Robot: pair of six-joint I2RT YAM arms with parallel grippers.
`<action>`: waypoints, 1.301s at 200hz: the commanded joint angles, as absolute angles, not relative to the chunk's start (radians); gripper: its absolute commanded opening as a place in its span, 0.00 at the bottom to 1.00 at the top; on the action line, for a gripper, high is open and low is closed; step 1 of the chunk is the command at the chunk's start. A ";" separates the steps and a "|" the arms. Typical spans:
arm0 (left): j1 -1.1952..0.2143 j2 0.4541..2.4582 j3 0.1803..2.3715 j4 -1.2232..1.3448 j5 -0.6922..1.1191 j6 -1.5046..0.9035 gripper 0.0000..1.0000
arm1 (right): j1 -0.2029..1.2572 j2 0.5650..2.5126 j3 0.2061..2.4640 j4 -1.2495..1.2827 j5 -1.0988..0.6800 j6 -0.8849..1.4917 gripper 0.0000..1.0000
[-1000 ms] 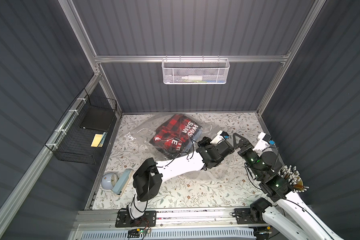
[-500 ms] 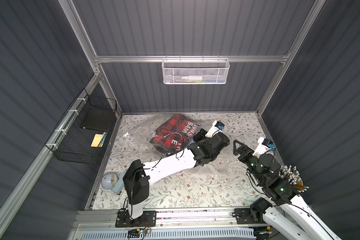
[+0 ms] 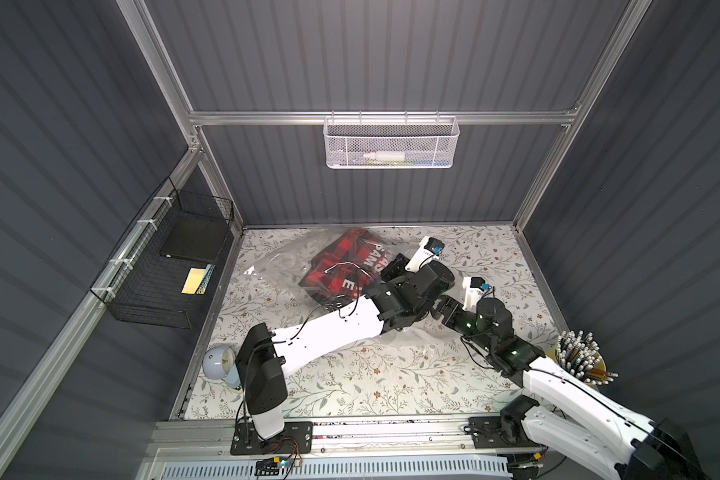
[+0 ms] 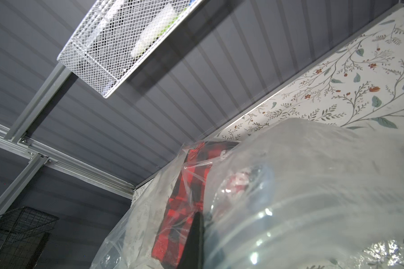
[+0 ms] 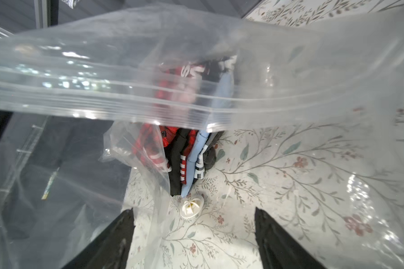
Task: Take the shirt out of the vacuum bag
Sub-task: Open the vacuum bag at the center of the board, then take out the shirt from the vacuum bag.
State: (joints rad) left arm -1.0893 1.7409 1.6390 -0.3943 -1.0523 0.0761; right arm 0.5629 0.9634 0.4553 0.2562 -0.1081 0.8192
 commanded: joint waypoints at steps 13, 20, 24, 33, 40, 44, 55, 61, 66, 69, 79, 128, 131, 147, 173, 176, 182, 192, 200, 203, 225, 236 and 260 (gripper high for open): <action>-1.081 1.639 1.584 -0.414 -1.055 0.013 0.00 | 0.566 1.110 0.490 0.449 -0.235 0.823 0.78; -1.081 1.634 1.574 -0.414 -1.054 0.013 0.00 | 0.571 1.136 0.504 0.459 -0.239 0.824 0.77; -1.081 1.632 1.569 -0.415 -1.052 0.012 0.00 | 0.575 1.148 0.511 0.463 -0.238 0.822 0.77; -1.081 1.629 1.559 -0.416 -1.046 0.001 0.00 | 0.582 1.169 0.524 0.480 -0.232 0.821 0.78; -1.081 1.628 1.554 -0.416 -1.045 -0.016 0.00 | 0.589 1.185 0.531 0.496 -0.229 0.817 0.78; -1.081 1.626 1.551 -0.416 -1.045 -0.026 0.00 | 0.592 1.195 0.538 0.502 -0.227 0.815 0.78; -1.081 1.625 1.543 -0.417 -1.040 -0.044 0.00 | 0.602 1.233 0.563 0.504 -0.230 0.808 0.77; -1.082 1.626 1.538 -0.415 -1.029 -0.050 0.00 | 0.607 1.250 0.577 0.497 -0.233 0.808 0.77; -1.081 1.627 1.534 -0.415 -1.025 -0.052 0.00 | 0.613 1.252 0.585 0.496 -0.229 0.808 0.77; -1.081 1.630 1.532 -0.415 -1.025 -0.052 0.00 | 0.619 1.251 0.586 0.497 -0.226 0.808 0.77; -1.081 1.639 1.528 -0.411 -1.025 -0.057 0.00 | 0.645 1.225 0.582 0.481 -0.172 0.803 0.77; -1.081 1.671 1.542 -0.419 -1.027 -0.091 0.00 | 0.818 0.959 0.471 0.317 0.133 0.792 0.78; -1.081 1.671 1.543 -0.418 -1.027 -0.091 0.00 | 0.829 0.943 0.465 0.307 0.142 0.795 0.78; -1.081 1.680 1.542 -0.412 -1.031 -0.083 0.00 | 0.884 0.882 0.438 0.266 0.175 0.810 0.79; -1.081 1.688 1.549 -0.410 -1.025 -0.081 0.00 | 0.948 0.870 0.424 0.227 0.184 0.823 0.79; -1.081 1.689 1.549 -0.411 -1.025 -0.080 0.00 | 0.953 0.873 0.420 0.229 0.185 0.825 0.79; -1.082 1.690 1.553 -0.410 -1.023 -0.080 0.00 | 0.963 0.883 0.415 0.239 0.181 0.828 0.79; -1.081 1.692 1.554 -0.409 -1.023 -0.080 0.00 | 0.979 0.907 0.409 0.269 0.171 0.827 0.79; -1.081 1.693 1.557 -0.408 -1.023 -0.080 0.00 | 0.988 0.934 0.412 0.279 0.171 0.829 0.79; -1.081 1.694 1.558 -0.409 -1.022 -0.080 0.00 | 0.990 0.946 0.415 0.282 0.171 0.830 0.79; -1.081 1.695 1.567 -0.411 -1.014 -0.081 0.00 | 0.992 1.017 0.426 0.312 0.179 0.826 0.79; -1.082 1.691 1.568 -0.411 -1.014 -0.087 0.00 | 0.992 1.039 0.430 0.328 0.210 0.820 0.79; -1.081 1.670 1.551 -0.410 -1.009 -0.094 0.00 | 0.983 1.076 0.430 0.390 0.280 0.784 0.79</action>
State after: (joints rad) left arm -1.0855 1.6840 1.5387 -0.4038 -1.0103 -0.0662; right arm 0.9882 1.0531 0.4229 0.3073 0.1883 0.8253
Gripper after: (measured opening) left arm 0.047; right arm 0.791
